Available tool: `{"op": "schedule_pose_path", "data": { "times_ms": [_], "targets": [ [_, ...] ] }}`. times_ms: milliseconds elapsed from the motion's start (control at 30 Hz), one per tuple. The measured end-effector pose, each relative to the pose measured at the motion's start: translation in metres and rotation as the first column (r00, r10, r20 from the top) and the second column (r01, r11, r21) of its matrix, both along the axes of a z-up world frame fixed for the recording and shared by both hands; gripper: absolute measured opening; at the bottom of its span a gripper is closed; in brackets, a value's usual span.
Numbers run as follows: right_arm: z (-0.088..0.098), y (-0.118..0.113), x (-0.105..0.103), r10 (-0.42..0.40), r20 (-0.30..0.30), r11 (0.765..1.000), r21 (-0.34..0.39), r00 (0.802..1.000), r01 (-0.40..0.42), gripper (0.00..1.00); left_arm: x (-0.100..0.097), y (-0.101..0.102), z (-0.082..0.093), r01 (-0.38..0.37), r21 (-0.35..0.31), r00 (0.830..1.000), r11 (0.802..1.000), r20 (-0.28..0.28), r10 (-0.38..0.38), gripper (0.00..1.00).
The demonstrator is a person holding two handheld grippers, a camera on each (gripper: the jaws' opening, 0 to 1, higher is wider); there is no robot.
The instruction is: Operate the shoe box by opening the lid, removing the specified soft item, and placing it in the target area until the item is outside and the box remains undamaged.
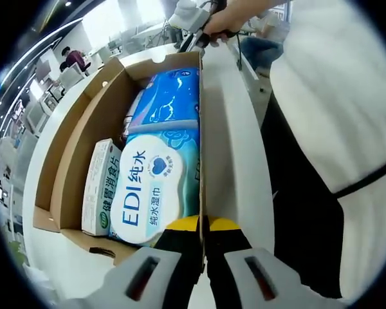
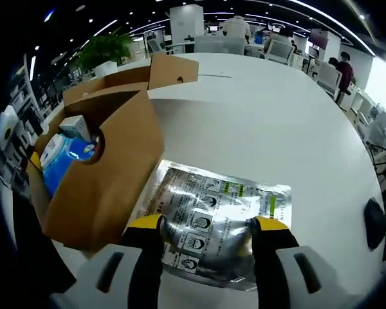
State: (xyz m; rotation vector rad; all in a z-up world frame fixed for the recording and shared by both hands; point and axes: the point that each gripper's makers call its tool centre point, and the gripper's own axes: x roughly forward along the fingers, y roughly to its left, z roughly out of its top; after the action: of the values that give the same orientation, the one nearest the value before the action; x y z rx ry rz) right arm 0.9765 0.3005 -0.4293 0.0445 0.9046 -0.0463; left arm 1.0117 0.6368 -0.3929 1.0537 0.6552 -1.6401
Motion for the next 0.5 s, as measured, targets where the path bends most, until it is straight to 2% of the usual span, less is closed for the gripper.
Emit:
{"op": "schedule_pose_path", "data": {
  "times_ms": [100,233,267,333,400,433,500],
  "targets": [
    [0.0,0.001,0.0,-0.005,0.002,1.0,0.005,1.0,0.005,0.56,0.004,0.001,0.001,-0.011,0.004,1.0,1.0,-0.003,0.011,0.01],
    [0.005,-0.001,0.002,-0.041,0.028,0.998,0.053,0.999,0.039,0.55,0.008,0.002,0.0,0.007,0.012,1.0,1.0,0.007,-0.007,0.01],
    [0.01,-0.004,0.002,-0.068,0.044,0.996,0.056,0.997,0.066,0.54,0.009,0.002,0.0,0.003,0.012,1.0,1.0,0.005,-0.003,0.01],
    [0.02,-0.003,0.008,-0.076,0.1,0.995,0.078,0.992,0.069,0.53,0.009,0.002,0.0,0.006,0.016,1.0,1.0,0.007,-0.006,0.01],
    [0.041,-0.002,0.011,-0.094,0.16,0.994,0.077,0.983,0.082,0.55,0.009,0.002,0.0,0.006,0.017,1.0,1.0,0.003,-0.006,0.01],
    [0.041,-0.005,0.011,-0.095,0.164,0.993,0.085,0.982,0.081,0.53,0.009,0.002,0.0,0.007,0.017,1.0,1.0,0.0,-0.007,0.01],
    [0.061,0.0,0.016,-0.114,0.223,0.989,0.12,0.968,0.088,0.5,0.009,0.002,-0.001,-0.001,0.022,1.0,1.0,-0.005,0.001,0.01]
  ]
}}
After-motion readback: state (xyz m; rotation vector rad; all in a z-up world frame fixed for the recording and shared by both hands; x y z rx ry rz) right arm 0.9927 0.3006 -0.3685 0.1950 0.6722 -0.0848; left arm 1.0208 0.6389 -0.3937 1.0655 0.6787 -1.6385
